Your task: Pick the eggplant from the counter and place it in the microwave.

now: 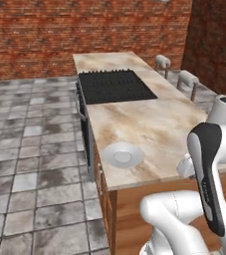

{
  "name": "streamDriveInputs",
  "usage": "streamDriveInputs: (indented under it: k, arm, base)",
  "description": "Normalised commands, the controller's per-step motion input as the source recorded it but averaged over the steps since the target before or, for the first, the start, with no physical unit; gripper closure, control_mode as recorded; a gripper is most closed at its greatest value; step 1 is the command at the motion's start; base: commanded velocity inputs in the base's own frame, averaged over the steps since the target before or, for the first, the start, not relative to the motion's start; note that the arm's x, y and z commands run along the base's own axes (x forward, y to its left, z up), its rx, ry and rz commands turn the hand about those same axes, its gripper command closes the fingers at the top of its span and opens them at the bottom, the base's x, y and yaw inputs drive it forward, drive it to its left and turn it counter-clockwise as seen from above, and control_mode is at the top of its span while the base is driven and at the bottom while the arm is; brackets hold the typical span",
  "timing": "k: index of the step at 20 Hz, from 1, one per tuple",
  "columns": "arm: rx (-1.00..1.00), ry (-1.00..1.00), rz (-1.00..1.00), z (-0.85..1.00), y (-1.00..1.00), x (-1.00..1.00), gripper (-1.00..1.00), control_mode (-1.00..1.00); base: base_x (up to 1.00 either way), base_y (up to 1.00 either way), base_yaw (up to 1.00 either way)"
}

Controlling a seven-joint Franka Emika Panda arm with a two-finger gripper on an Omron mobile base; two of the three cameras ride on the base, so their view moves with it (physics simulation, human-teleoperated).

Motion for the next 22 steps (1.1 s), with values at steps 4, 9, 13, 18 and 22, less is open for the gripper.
streamDriveInputs:
  k: [4,9,13,18,22]
  arm:
    - [0.00,0.00,0.00,0.00,0.00,0.00,1.00,1.00]
    - [0.00,0.00,0.00,0.00,0.00,0.00,1.00,1.00]
    - [0.00,0.00,0.00,0.00,0.00,0.00,1.00,1.00]
    - [0.00,0.00,0.00,0.00,0.00,0.00,1.00,1.00]
    - [0.00,0.00,0.00,0.00,0.00,0.00,1.00,1.00]
  base:
    - [-0.74,0.00,-0.65]
    - [-0.09,0.01,-0.82]
    - [-0.01,0.02,-0.88]
    - [0.00,0.15,-0.97]
    - [0.00,0.16,-0.98]
